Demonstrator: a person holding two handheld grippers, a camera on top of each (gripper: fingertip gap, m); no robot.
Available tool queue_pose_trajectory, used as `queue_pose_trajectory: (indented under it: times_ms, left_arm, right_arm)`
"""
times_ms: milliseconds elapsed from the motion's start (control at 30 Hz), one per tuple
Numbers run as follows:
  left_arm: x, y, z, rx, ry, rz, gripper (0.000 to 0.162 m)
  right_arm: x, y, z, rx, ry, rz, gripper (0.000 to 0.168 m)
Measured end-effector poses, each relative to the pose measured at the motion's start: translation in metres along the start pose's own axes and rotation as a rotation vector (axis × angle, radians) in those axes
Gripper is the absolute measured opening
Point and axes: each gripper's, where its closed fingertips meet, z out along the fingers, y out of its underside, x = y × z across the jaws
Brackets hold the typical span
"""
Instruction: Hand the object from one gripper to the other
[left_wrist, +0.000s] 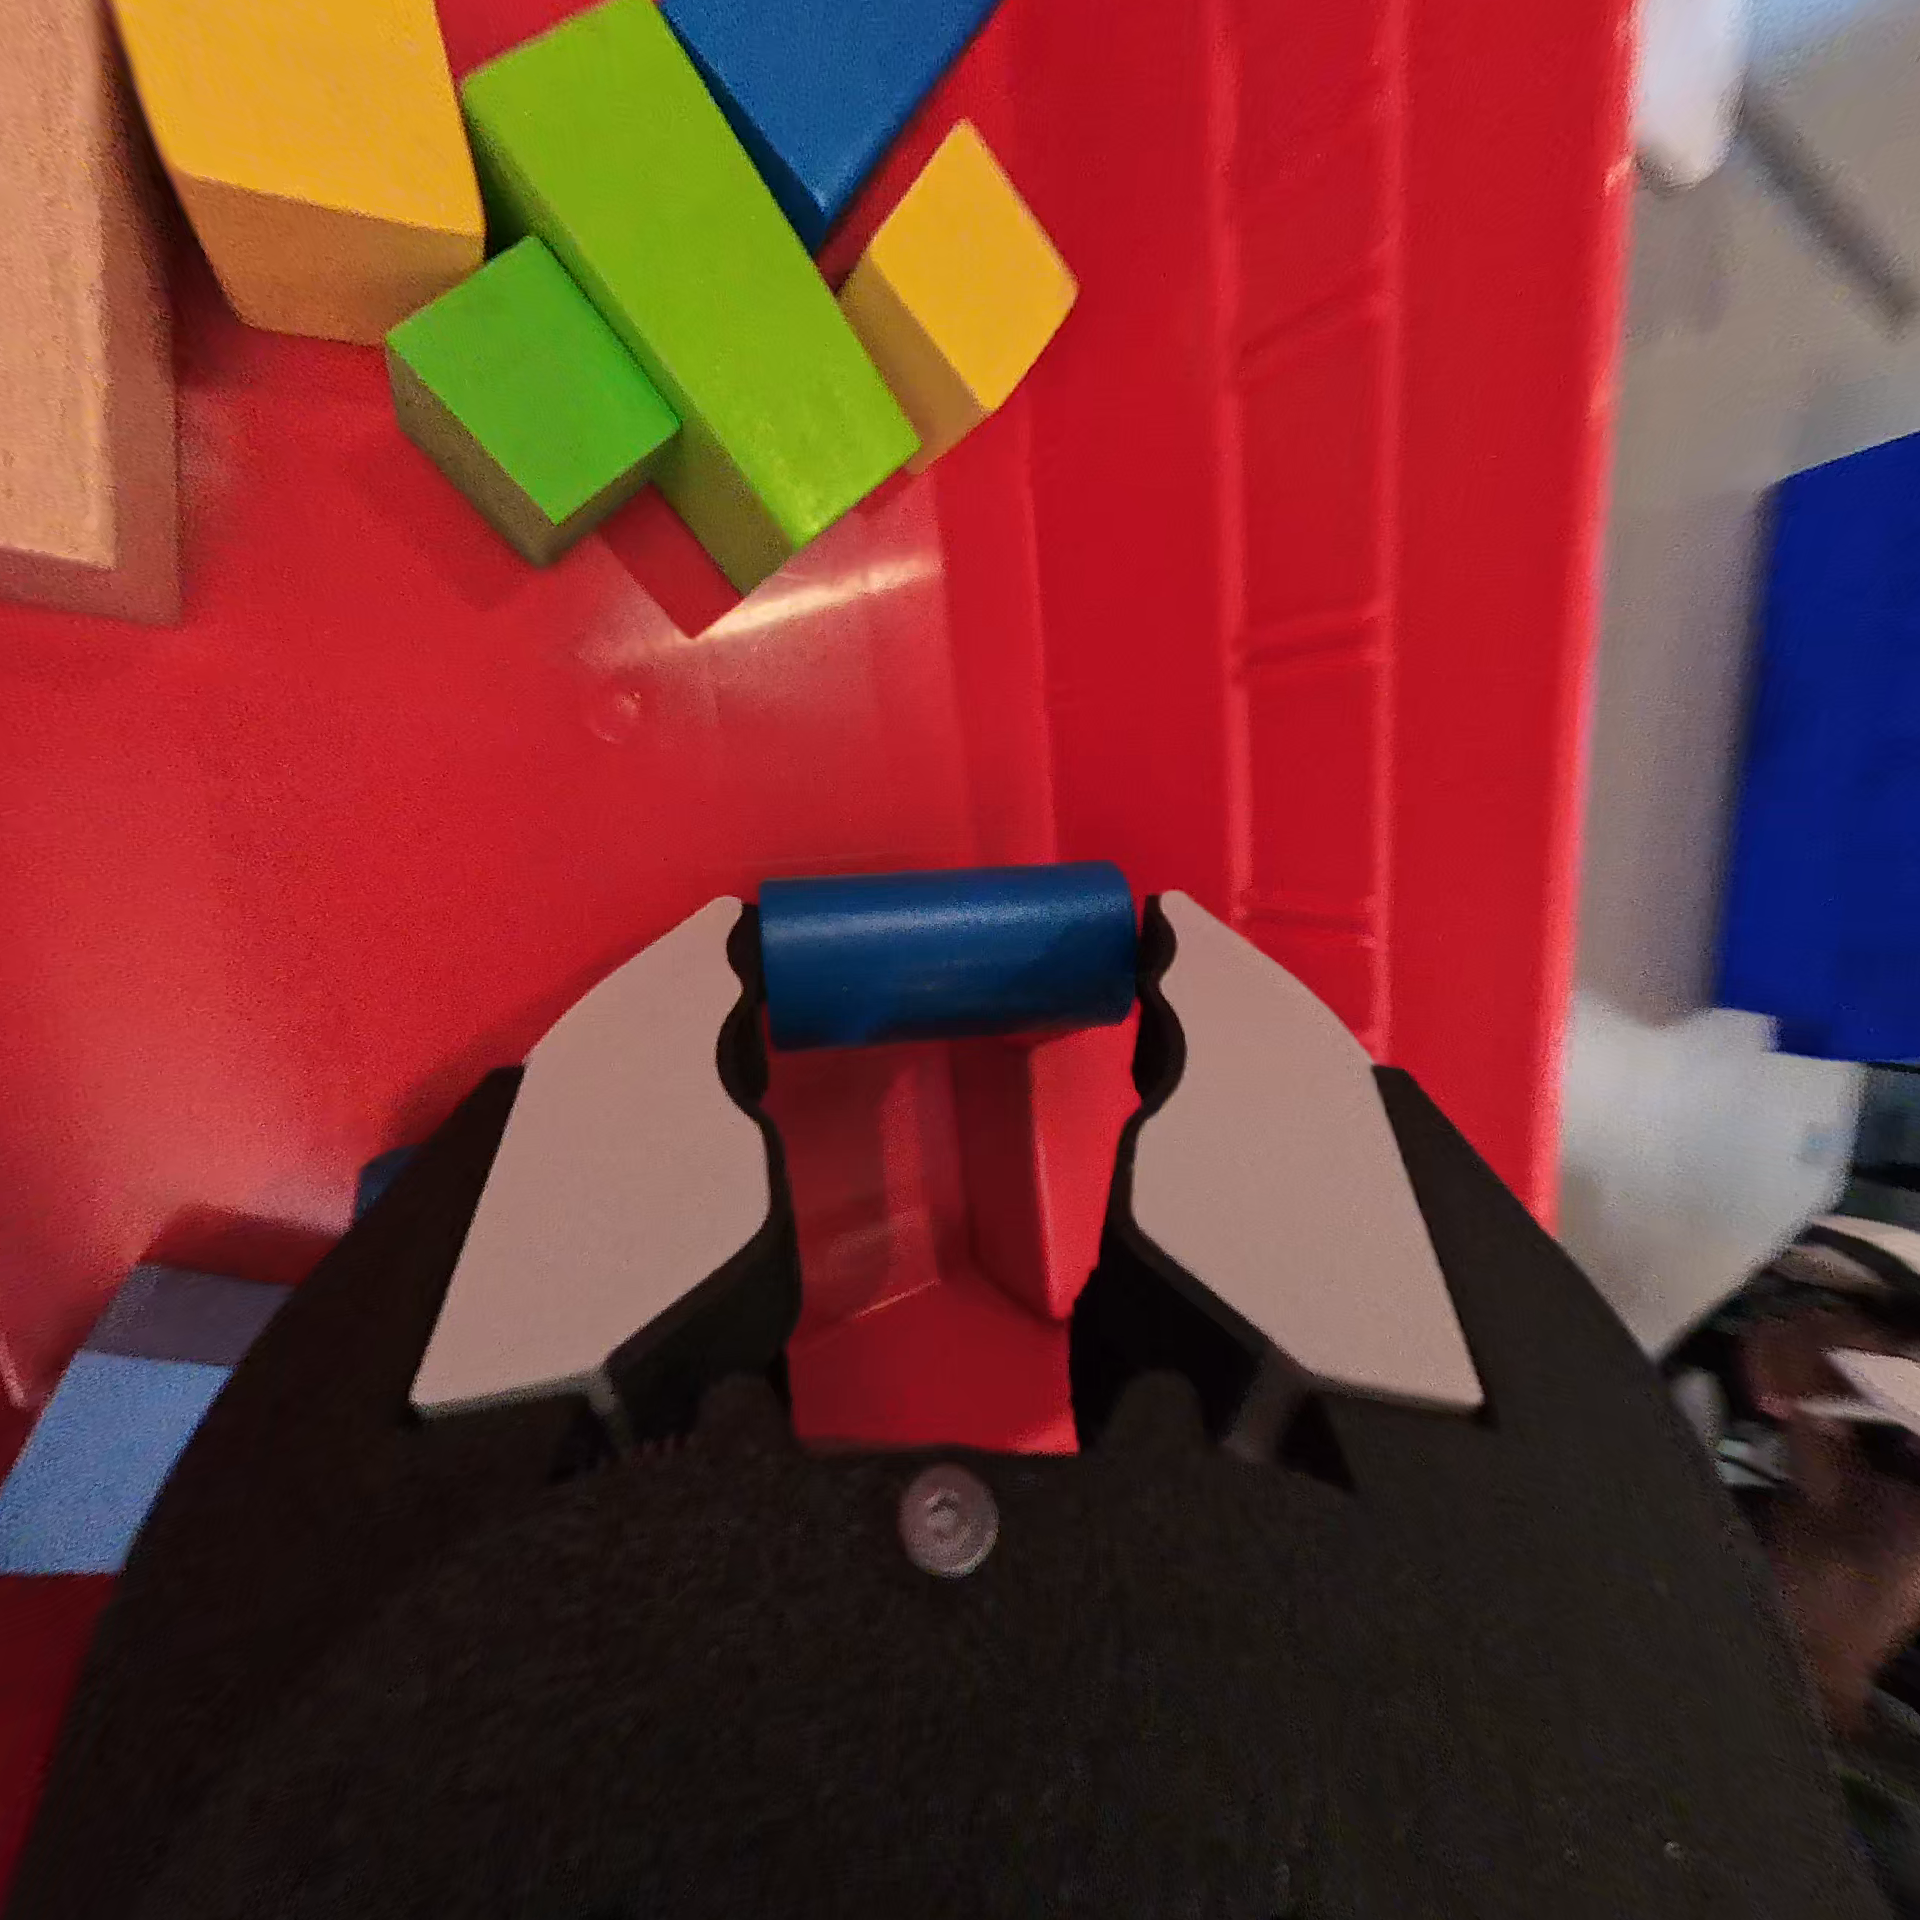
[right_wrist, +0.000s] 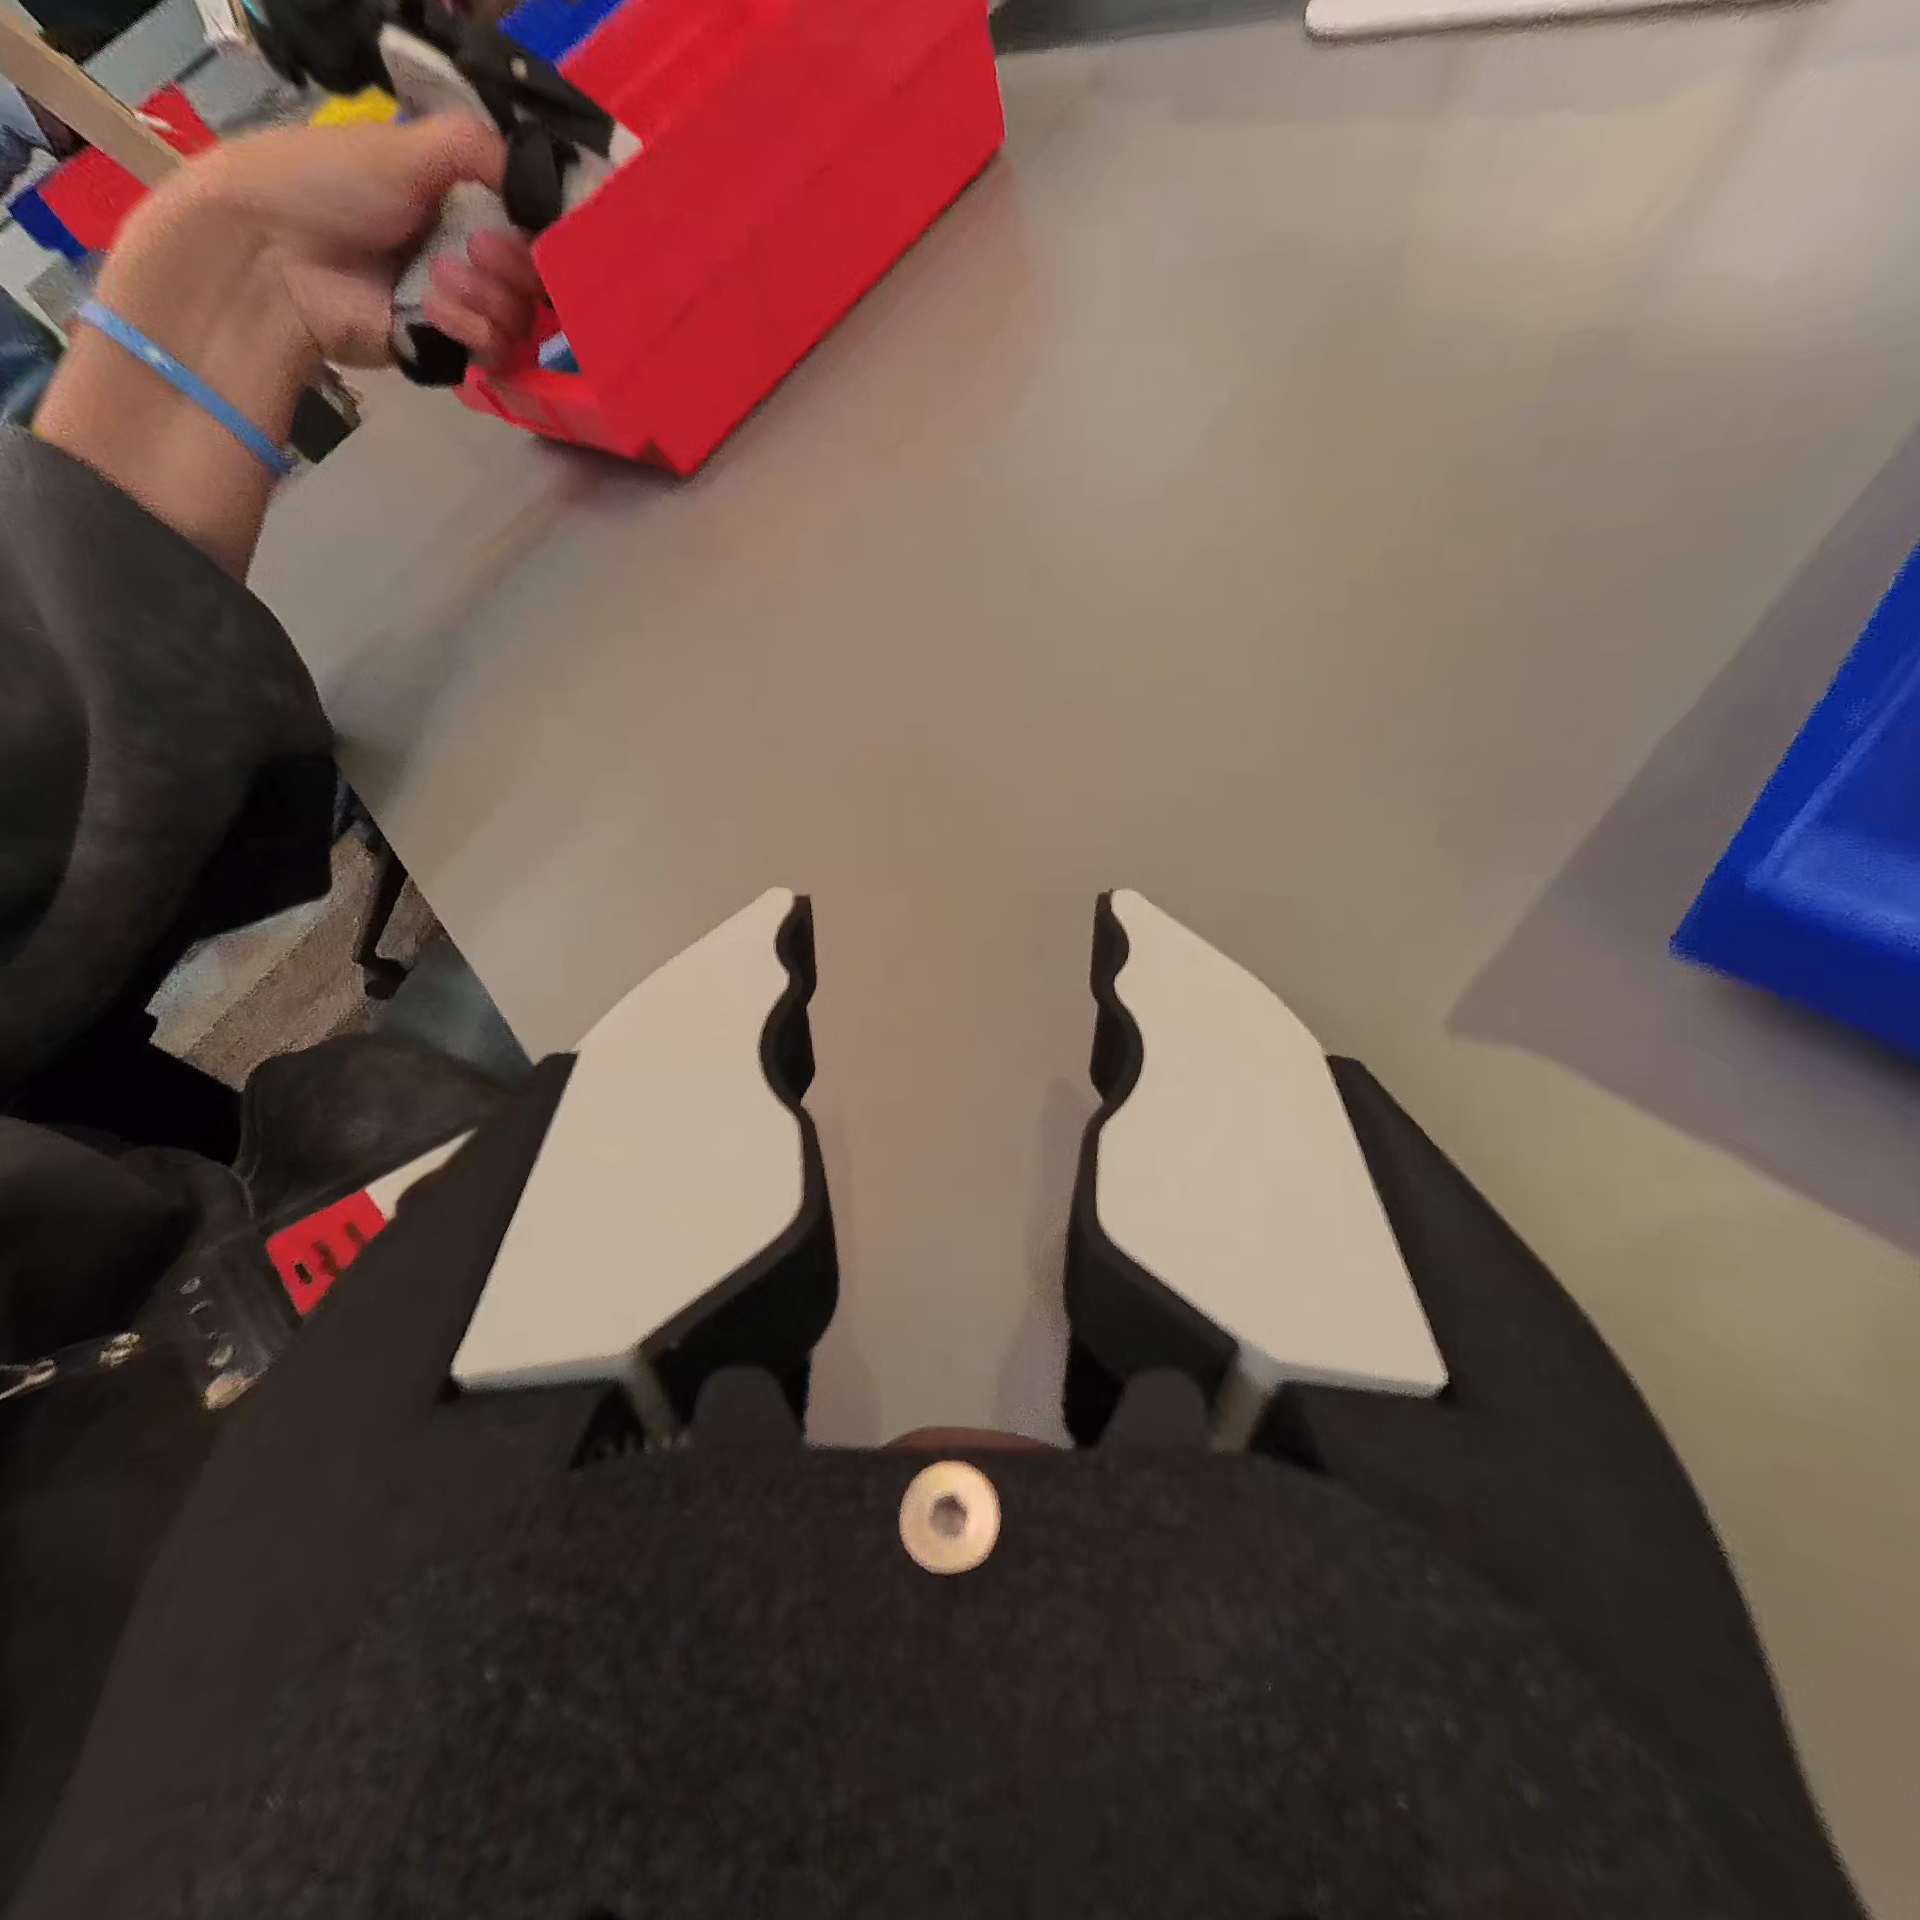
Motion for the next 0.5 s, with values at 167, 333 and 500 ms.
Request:
queue_pose_trajectory:
  times_ms: [167,333,500]
  left_arm:
    - [0.042,-0.029,-0.046,0.203,0.373,-0.13,0.068]
    - [0.135,-0.027,-0.079,0.223,0.803,-0.163,0.068]
    - [0.228,0.009,-0.071,0.071,1.054,-0.165,0.068]
  right_arm:
    - [0.003,-0.044,0.024,0.096,-0.003,-0.148,0.057]
    - [-0.021,-0.107,0.075,0.151,-0.078,-0.352,0.06]
    - [-0.076,-0.164,0.117,0.26,-0.218,-0.542,0.06]
